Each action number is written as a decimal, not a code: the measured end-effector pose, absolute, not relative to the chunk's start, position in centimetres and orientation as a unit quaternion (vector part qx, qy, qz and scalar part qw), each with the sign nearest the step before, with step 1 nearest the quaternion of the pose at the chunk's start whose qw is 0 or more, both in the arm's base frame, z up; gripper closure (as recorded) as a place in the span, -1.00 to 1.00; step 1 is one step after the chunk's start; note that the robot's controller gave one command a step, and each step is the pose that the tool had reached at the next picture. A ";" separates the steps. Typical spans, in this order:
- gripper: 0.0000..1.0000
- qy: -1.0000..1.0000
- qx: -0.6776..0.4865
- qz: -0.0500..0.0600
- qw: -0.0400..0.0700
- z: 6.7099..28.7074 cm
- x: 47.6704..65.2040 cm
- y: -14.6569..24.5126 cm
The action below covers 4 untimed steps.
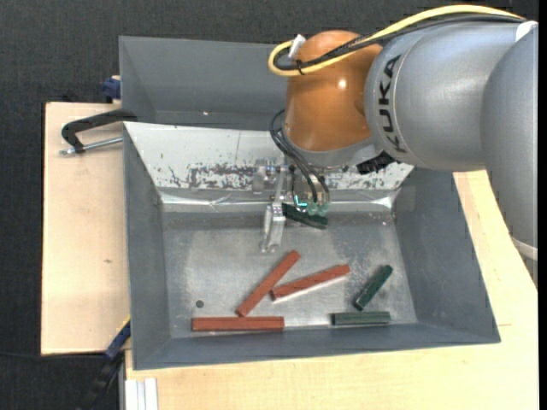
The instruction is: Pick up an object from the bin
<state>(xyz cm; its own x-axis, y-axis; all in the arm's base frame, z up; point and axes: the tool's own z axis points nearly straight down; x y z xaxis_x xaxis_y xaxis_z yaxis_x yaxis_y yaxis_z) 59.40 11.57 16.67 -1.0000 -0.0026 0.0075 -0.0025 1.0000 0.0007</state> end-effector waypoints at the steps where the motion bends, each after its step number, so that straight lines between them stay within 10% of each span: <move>1: -1.00 -1.000 0.000 -0.001 0.000 17.2 59.6 11.5; 4: -1.00 -0.988 0.157 0.000 -0.001 9.7 54.8 6.4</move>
Offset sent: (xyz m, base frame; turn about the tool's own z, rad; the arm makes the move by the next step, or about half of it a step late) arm -0.0665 -0.0278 -0.0754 -0.4064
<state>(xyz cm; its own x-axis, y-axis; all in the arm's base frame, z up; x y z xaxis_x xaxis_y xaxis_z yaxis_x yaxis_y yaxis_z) 54.79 6.38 9.69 -0.9505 -0.3106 -0.0028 -0.3106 0.9505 -0.0004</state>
